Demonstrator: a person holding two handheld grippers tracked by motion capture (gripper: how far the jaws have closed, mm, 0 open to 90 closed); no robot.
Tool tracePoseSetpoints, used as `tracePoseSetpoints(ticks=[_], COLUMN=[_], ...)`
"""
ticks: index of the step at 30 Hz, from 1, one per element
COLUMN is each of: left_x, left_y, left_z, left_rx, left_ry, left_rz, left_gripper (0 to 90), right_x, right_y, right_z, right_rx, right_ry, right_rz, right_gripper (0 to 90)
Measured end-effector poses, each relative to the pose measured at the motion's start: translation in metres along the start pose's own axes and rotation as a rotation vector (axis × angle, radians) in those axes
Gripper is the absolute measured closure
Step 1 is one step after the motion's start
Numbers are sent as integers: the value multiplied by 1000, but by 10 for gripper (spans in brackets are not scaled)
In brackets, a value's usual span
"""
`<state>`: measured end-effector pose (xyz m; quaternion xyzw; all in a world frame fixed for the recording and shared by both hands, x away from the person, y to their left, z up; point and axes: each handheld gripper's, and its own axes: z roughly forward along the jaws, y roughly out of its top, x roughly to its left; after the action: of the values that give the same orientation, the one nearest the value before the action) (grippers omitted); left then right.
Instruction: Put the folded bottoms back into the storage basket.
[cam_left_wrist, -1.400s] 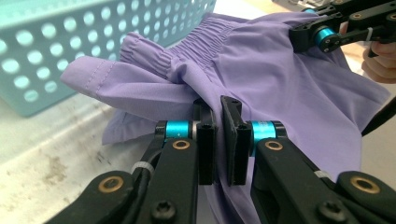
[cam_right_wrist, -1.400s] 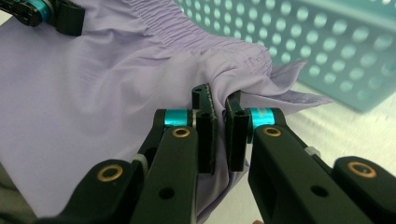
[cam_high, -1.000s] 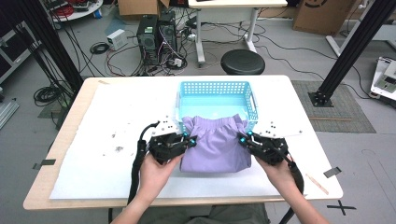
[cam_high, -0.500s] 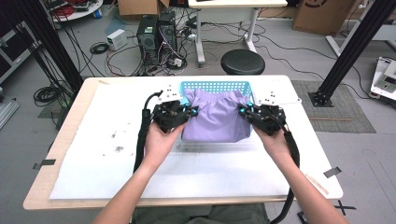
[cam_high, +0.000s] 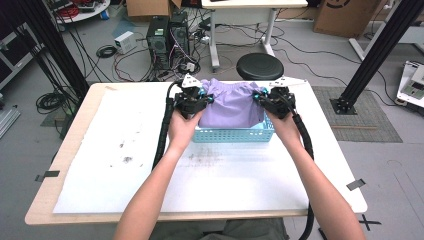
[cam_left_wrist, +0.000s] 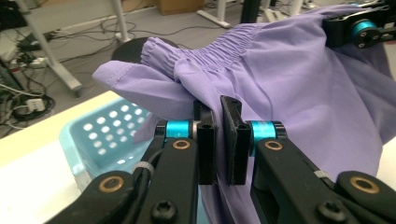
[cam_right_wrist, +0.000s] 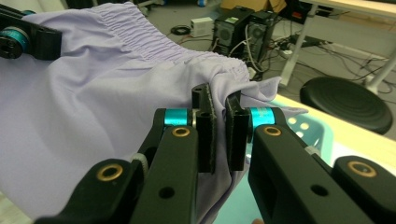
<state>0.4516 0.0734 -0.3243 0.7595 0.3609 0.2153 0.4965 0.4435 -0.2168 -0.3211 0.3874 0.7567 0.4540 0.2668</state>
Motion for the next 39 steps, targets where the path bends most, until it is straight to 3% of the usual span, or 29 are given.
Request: tracePoseSetpoints(ticks=[4,6,7,9,10,11,13,18,25,32,39], left_x=[11,18,20,26,27,27,27,23,11,-6,-18], left_y=[-4,-10,-12,-18,-20,-21,-23,-24,-34,-58,-87], left_z=[20,30,33,35,34,32,25,-1,-46,-92,-121], left_rx=[23,43,54,64,64,64,56,8,-55,-107,-135], left_ry=[27,44,58,58,67,74,89,75,55,53,65], left_rz=[-6,-12,-22,-45,-47,-40,-23,6,66,125,154], left_gripper=[850,817,716,605,495,495,490,466,447,416,355], right_x=[-9,-14,-17,-22,-26,-26,-29,-34,-29,-19,-6], right_y=[-2,-7,-10,-13,-13,-13,-12,-14,-36,-64,-90], right_z=[23,39,44,47,42,42,35,10,-30,-67,-85], right_rx=[25,73,89,106,101,101,84,42,-11,-74,-79], right_ry=[-18,-56,-75,-88,-99,-99,-98,-92,-55,-16,-7], right_rz=[8,2,-1,4,17,17,19,25,-2,-11,-25], right_gripper=[857,767,708,648,572,572,548,487,439,413,383])
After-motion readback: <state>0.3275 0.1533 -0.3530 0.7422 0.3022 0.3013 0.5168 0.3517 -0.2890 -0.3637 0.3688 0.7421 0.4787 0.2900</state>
